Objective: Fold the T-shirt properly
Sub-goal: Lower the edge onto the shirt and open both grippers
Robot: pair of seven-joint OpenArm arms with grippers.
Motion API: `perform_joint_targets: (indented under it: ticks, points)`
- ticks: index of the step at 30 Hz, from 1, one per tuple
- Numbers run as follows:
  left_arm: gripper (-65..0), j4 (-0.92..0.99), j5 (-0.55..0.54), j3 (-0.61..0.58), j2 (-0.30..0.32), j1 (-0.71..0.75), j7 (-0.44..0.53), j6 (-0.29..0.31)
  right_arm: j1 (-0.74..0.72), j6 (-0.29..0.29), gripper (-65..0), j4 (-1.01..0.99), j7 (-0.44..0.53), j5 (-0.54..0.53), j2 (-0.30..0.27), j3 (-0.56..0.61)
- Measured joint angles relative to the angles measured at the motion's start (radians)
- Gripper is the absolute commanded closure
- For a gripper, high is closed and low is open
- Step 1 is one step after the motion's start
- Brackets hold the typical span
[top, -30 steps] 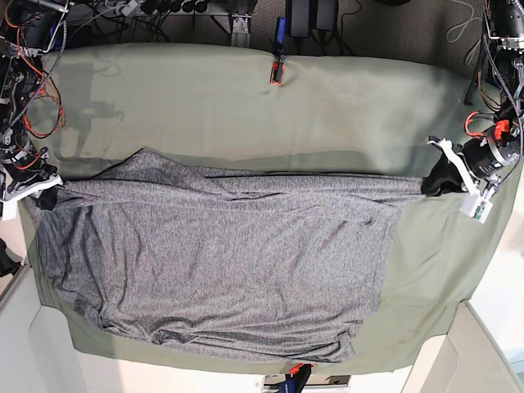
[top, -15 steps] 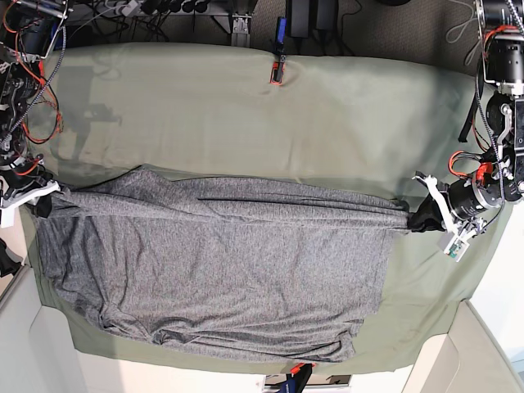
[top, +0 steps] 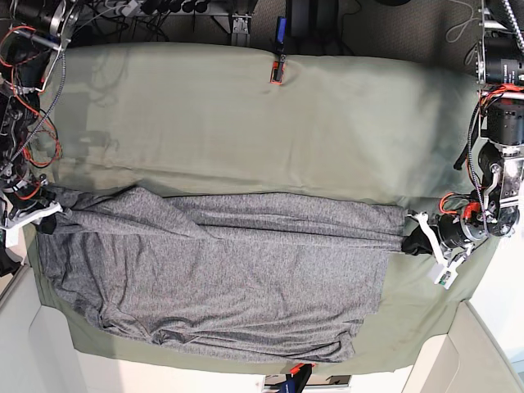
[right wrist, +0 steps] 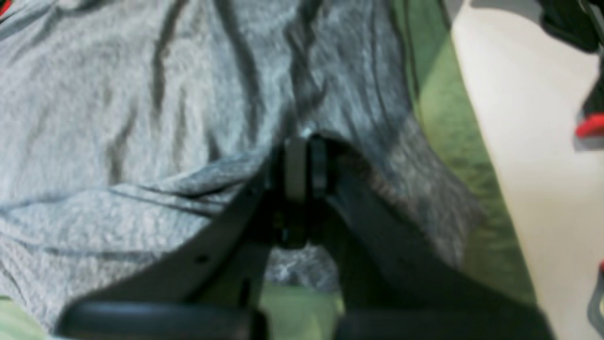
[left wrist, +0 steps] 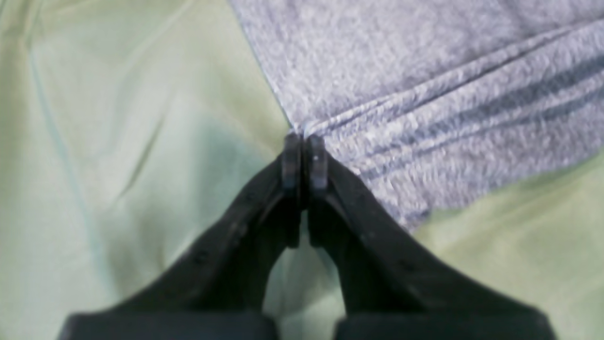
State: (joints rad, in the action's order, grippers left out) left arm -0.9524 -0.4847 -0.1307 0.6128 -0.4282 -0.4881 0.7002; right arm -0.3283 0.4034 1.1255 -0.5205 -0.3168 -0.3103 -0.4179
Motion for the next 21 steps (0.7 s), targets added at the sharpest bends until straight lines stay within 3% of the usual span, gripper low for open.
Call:
perform_joint_targets:
  ticks: [9,19,21]
  points:
    - [0.0,0.109,0.056,-0.001,-0.028,-0.058,0.068,0.0,-0.066,-0.003,0.0,-0.085,0.024,0.031,0.0,0.006]
    - [0.0,0.109,0.063,-0.001,-0.028,-0.063,0.061,0.0,-0.07,-0.003,0.0,-0.104,0.03,0.037,-0.002,0.044]
    - [-6.1,0.109,0.064,-0.001,-0.028,-0.062,0.054,0.0,-0.07,-0.003,-3.5,-0.105,0.03,0.022,-0.003,0.046]
